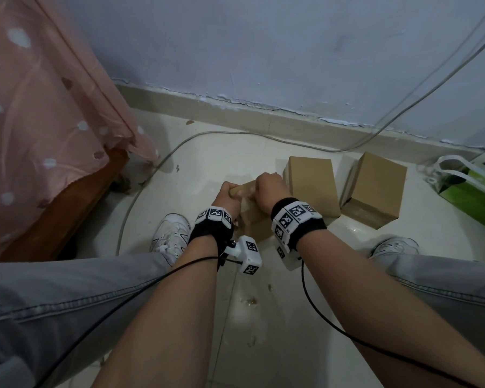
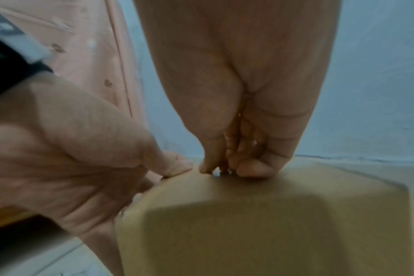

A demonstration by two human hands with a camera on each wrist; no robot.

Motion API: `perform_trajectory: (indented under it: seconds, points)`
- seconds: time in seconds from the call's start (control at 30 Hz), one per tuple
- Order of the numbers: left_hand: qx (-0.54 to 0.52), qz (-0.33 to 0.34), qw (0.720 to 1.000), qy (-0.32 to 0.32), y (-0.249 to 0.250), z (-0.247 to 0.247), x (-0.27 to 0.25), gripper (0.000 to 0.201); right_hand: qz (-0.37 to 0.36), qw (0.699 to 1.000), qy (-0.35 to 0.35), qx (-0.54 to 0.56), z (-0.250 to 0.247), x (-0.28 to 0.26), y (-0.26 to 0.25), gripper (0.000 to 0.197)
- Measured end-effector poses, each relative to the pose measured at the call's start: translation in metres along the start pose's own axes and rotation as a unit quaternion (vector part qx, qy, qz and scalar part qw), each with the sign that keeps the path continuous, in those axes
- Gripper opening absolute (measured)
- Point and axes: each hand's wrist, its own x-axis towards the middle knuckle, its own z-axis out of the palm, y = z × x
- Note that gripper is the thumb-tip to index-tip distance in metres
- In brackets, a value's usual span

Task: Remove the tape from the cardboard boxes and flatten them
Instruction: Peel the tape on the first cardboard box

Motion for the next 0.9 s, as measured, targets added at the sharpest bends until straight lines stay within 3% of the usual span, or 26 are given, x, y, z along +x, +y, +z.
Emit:
perform_trajectory:
  seconds: [0.17, 0.3, 0.4, 0.63, 0.73, 0.8, 0.9]
  points:
    - [0.005, 0.005, 1.000, 0.005, -0.003, 0.000, 0.004, 0.008, 0.006, 1.000, 0.001, 0.023, -0.007, 0.005, 0.006, 0.009]
    - [0.006, 0.005, 1.000, 0.007, -0.002, 0.001, 0.004, 0.009, 0.027, 0.997, 0.029, 0.060, -0.010, 0.010, 0.016, 0.035]
    - [0.000, 0.001, 1.000, 0.006, 0.000, 0.001, 0.002, 0.009, 0.015, 0.998, 0.019, 0.054, -0.010, 0.005, 0.009, 0.041]
    - [-0.004, 0.010, 1.000, 0.002, 0.002, 0.000, -0.004, 0.012, -0.025, 0.998, 0.008, -0.050, -0.007, -0.003, -0.012, 0.013]
    - [0.004, 0.009, 1.000, 0.001, 0.002, -0.001, -0.004, 0.011, -0.031, 0.997, -0.018, -0.070, -0.014, -0.001, -0.011, 0.023]
    - [-0.001, 0.003, 1.000, 0.001, 0.003, -0.001, -0.005, 0.010, -0.022, 0.998, -0.029, -0.060, -0.017, 0.001, -0.005, 0.013]
    - [-0.007, 0.006, 1.000, -0.003, 0.007, -0.001, -0.009, 0.010, -0.006, 0.999, -0.023, -0.041, -0.018, 0.002, 0.006, 0.018]
